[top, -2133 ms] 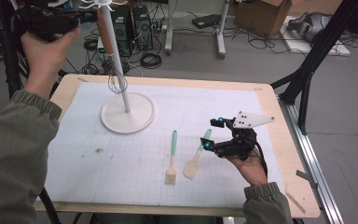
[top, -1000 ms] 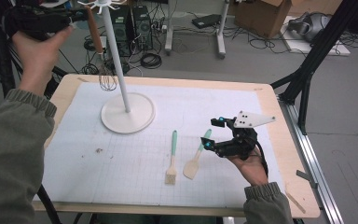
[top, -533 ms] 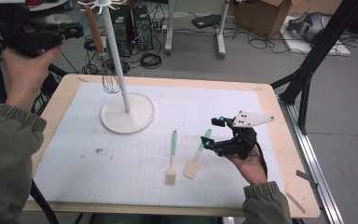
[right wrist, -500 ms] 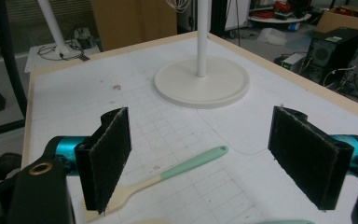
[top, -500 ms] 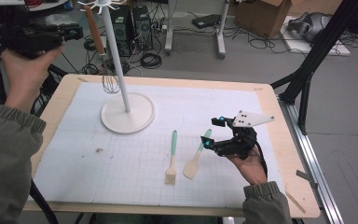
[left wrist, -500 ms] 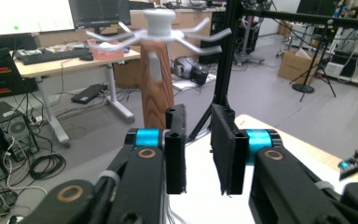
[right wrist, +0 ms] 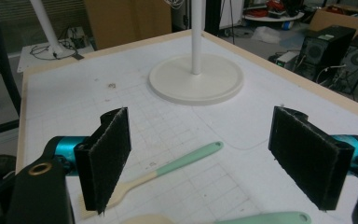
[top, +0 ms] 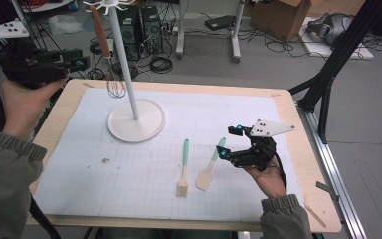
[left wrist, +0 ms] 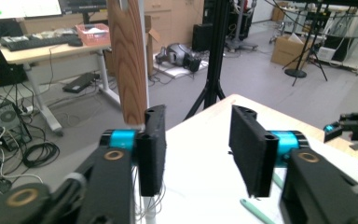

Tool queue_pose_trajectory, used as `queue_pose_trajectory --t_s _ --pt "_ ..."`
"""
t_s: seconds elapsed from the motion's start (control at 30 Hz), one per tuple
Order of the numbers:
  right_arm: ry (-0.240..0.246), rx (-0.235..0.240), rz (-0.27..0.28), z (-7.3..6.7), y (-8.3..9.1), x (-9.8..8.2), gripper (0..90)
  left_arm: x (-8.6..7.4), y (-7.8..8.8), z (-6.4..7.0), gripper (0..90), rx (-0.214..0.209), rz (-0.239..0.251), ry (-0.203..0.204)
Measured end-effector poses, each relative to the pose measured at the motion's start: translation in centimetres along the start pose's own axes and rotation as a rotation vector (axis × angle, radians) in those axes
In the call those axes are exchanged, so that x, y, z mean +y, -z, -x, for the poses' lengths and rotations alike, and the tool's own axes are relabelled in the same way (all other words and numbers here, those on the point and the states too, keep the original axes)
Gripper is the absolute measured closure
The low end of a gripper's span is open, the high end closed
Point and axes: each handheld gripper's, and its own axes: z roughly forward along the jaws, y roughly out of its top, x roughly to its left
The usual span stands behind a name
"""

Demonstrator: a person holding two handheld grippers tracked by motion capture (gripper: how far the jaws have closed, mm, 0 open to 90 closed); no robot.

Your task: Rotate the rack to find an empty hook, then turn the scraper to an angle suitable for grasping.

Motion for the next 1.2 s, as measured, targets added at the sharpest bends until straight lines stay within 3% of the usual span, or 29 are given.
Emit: queue_pose_trajectory --t_s 0.13,0.3,0.47,0.93,1.2 --pt "-0.004 -0.004 -0.002 0.0 0.1 -0.1 19.5 -1.4 0.1 -0.1 43.3 -0.036 -0.023 0.02" --pt "-0.003 -0.005 -0.001 0.0 0.2 -0.1 19.5 -3.1 0.5 -0.1 35.9 -0.043 -0.037 0.019" --pt "-0.003 -0.005 -0.005 0.1 0.2 -0.2 19.5 -4.6 0.6 0.3 29.9 -0.023 -0.044 -0.008" --pt "-0.013 -0.023 -0.031 0.5 0.2 -0.9 19.5 -8.5 0.2 2.3 28.8 -0.04 -0.055 -0.028" --pt "-0.016 -0.042 -0.029 0.4 0.5 -1.0 19.6 -9.8 -0.4 3.1 28.8 -0.059 -0.058 -0.031"
